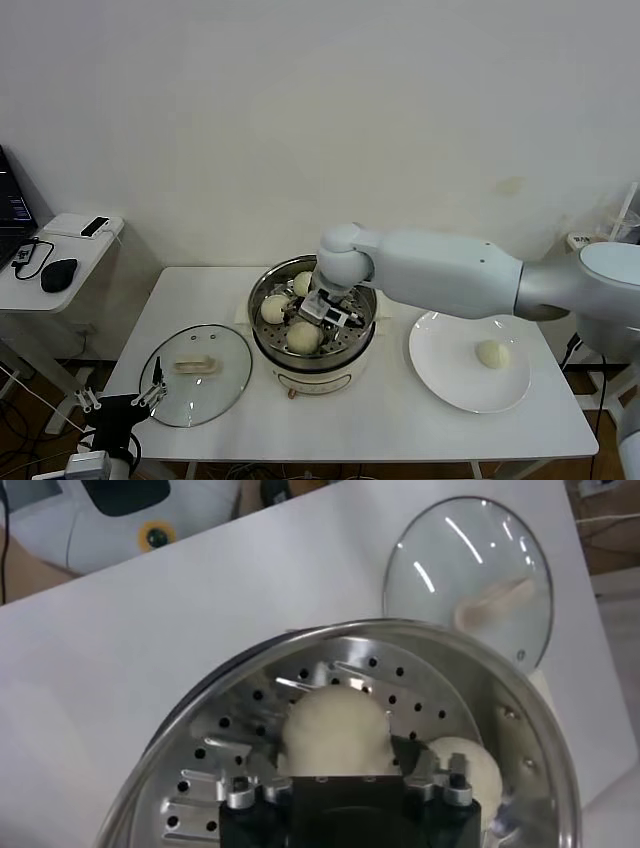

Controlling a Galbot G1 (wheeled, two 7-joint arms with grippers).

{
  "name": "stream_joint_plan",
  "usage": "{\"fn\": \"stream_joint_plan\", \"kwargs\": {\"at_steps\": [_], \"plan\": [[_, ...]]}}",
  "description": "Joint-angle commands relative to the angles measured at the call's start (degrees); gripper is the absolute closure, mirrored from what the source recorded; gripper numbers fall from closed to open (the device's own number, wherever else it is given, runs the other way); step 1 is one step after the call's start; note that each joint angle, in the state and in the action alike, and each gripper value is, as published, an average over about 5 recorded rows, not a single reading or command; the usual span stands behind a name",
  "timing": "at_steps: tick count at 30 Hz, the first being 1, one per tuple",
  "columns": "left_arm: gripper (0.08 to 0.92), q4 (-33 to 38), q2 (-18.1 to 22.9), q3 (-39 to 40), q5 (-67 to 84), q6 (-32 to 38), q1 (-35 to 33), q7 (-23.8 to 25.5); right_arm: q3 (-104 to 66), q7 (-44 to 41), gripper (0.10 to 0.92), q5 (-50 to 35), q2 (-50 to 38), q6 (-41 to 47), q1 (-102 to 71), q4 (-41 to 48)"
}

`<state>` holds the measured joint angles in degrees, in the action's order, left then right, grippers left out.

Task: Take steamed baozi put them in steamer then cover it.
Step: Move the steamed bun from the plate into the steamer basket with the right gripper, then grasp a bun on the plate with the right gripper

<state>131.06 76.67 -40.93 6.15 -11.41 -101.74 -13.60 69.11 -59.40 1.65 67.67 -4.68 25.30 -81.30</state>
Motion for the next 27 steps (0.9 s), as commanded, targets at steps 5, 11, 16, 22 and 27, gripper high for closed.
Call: {"fn": "stream_joint_plan", "kwargs": {"at_steps": [5,11,16,22,27], "plan": [[0.177,-0.2,-0.8,0.3,0.4,0.0,0.6,0.1,-4.5,-2.7,0.203,-4.9,-9.0,8.6,6.7,-2.1],[0.177,-0.6,-1.9,0.9,1.1,0.1,1.0,0.2,-7.8,-4.6,0.203,-10.2,-22.0,18.3,7.8,-8.1],[0.177,-1.1,-2.6,1.8,1.6,0.0,2.0,0.2,-10.8,-4.4,0.203,-5.8,-35.2,21.2,1.9,-12.4],[0.177,-2.1,-3.3,3.2,1.5,-0.1,3.0,0.2,-26.1,-4.6,0.203,1.8,-46.7,20.1,-18.7,-12.0],[0.177,-3.6,-4.1,3.5,1.5,0.0,3.7,0.2,-43.8,-5.2,0.203,7.2,-51.7,17.9,-38.7,-10.7]]}}
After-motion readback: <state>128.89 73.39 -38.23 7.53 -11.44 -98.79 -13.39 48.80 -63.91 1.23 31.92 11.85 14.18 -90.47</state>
